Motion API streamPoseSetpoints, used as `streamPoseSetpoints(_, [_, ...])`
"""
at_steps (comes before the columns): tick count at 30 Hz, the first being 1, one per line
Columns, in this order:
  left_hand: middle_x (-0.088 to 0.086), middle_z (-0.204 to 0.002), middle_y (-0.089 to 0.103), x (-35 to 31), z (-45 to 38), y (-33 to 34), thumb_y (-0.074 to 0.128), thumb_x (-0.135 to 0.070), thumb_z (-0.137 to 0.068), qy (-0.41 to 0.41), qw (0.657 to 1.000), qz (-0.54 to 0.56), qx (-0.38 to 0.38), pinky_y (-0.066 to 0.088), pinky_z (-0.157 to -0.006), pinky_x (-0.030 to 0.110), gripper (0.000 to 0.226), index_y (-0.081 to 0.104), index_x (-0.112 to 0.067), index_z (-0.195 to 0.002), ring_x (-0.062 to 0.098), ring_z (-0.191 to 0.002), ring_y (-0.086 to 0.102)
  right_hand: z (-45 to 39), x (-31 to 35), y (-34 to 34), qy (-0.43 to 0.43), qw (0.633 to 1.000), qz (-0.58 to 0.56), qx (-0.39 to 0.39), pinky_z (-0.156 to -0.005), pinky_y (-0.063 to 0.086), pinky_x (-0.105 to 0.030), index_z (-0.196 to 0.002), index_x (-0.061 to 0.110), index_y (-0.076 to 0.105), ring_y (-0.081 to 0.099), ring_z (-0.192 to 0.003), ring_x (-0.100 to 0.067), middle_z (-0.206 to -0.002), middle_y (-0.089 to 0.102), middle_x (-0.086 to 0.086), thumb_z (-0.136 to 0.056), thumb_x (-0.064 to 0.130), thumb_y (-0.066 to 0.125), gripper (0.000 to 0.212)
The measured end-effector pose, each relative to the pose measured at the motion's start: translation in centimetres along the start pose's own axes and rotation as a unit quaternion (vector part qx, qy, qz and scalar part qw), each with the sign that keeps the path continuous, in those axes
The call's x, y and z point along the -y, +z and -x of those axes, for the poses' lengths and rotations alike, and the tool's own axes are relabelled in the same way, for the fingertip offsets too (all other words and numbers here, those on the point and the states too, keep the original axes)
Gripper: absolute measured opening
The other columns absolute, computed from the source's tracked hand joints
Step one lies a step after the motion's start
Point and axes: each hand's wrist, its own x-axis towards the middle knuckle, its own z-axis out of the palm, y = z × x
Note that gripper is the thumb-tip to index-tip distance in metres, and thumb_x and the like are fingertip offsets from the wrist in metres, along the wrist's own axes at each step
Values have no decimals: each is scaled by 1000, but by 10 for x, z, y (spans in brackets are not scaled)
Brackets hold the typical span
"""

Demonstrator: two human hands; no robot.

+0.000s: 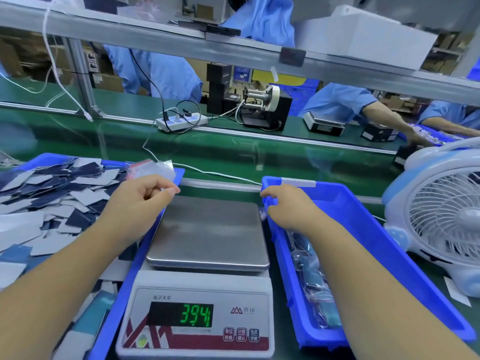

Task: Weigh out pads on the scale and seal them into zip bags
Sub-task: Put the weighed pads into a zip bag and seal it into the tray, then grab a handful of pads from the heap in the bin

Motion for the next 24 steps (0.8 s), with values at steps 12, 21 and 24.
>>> streamPoseSetpoints(12, [-8, -52, 41, 5, -6, -1, 64, -17, -95, 26, 999, -3, 20, 32, -46, 10, 29, 71, -40, -79, 5, -46, 37, -39, 17, 11, -71, 963, 252, 61, -86, 30, -43, -119, 39, 61, 34, -115, -32, -116, 58, 5, -83, 8, 56, 48])
streamPoseSetpoints(21, [-10, -53, 39, 9, -7, 2, 64, -19, -95, 26, 999, 7, 37, 34, -49, 10, 26, 71, -40, -81, 5, -48, 36, -62, 16, 12, -78, 933, 308, 169, -114, 8, -65, -136, 41, 48, 4, -152, -35, -146, 51, 3, -85, -2, 45, 67])
streamPoseSetpoints(24, [-9, -53, 39, 8, -7, 1, 64, -18, -95, 29, 999, 9, 37, 33, -49, 10, 25, 71, -38, -82, 5, -48, 36, -66, 18, 14, -70, 931, 307, 186, -112, 8, -69, -134, 41, 51, -1, -152, -35, -146, 50, 6, -86, -3, 44, 65])
